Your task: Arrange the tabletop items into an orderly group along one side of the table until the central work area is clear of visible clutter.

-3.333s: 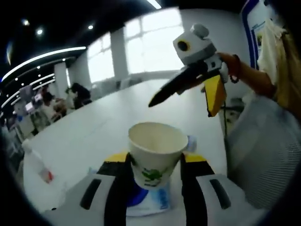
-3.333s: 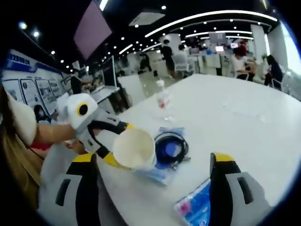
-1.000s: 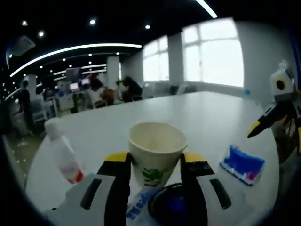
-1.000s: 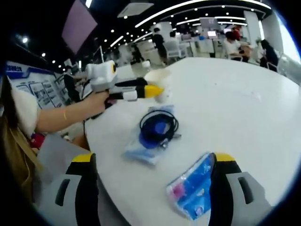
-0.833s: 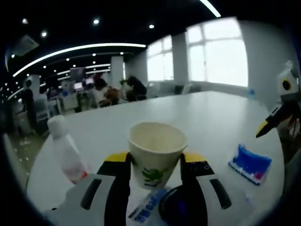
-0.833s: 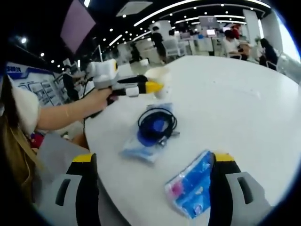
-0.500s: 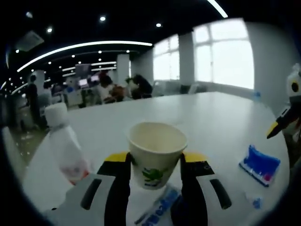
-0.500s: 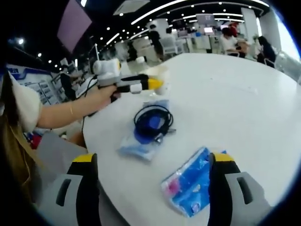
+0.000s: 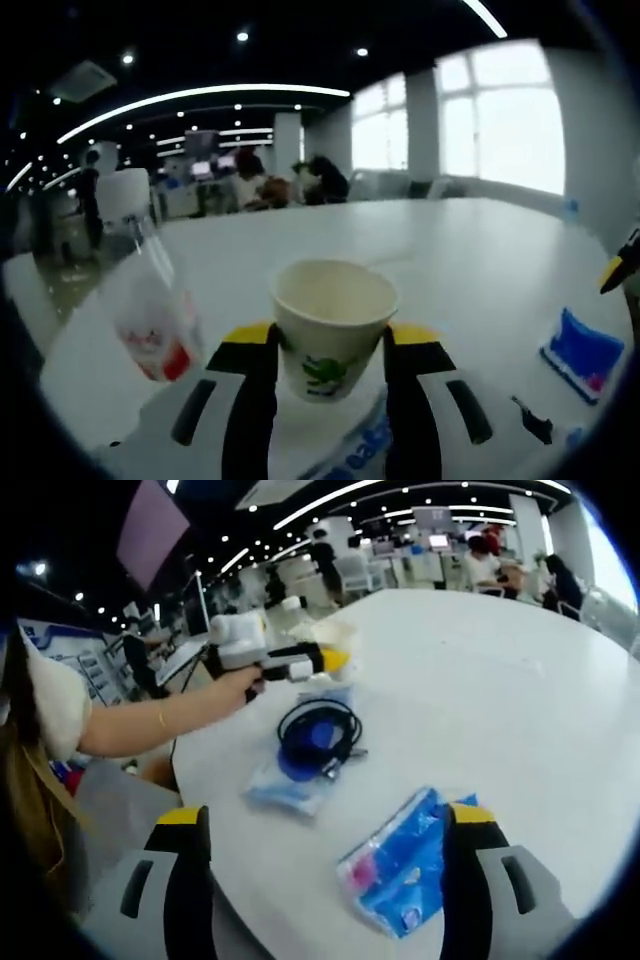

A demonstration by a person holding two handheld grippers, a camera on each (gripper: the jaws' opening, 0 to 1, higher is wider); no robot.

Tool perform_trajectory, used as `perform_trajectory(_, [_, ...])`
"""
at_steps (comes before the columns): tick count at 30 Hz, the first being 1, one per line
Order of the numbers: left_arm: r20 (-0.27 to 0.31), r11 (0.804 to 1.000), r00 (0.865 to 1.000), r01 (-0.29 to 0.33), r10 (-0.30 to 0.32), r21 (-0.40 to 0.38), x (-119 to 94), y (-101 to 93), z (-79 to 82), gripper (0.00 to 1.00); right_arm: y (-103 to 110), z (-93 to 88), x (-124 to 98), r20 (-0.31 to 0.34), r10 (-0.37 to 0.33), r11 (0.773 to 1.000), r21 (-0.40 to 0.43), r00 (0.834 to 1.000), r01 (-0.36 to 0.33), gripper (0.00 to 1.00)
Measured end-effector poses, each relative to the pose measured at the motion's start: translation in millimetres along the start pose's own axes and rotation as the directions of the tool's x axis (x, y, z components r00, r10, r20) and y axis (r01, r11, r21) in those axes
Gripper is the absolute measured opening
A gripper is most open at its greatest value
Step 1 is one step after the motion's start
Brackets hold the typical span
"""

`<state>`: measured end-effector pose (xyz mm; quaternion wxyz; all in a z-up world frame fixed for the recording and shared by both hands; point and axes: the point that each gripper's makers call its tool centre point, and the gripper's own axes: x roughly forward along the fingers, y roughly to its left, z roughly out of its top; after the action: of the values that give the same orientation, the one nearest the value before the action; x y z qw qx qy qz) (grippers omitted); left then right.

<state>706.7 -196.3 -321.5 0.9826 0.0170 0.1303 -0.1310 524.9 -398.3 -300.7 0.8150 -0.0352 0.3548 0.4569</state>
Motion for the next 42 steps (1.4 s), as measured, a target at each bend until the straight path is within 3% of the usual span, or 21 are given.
perform_trajectory(12, [-0.012,0.997,0.999,-0.052,0.051,-0.064,6,17.3,-11.7,0.39,1,-5.0,2,-0.021,0.004,1.000,0.002,1.000,-0.004,0.94])
perform_trajectory(24, [-0.048,0.994,0.996,-0.081,0.078,-0.075,7,25.1,-25.9,0.39,2,-6.4,2,-0.025,0.007,1.000,0.016,1.000,-0.007,0.92])
perform_trajectory(26, [-0.048,0.995,0.996,-0.076,0.073,-0.071,8,25.0,-26.7,0.39,4,-7.3,3,-0.031,0.014,1.000,0.011,0.999,-0.013,0.92])
perform_trajectory(29, [-0.059,0.990,0.997,-0.052,0.045,-0.128,8,22.5,-28.1,0.39,6,-8.0,5,-0.037,0.020,1.000,0.007,0.999,-0.020,0.92])
perform_trajectory(42, [-0.086,0.988,0.995,-0.059,0.047,-0.144,1,26.1,-32.7,0.45,9,-5.9,5,-0.032,0.027,1.000,0.003,0.999,-0.027,0.92])
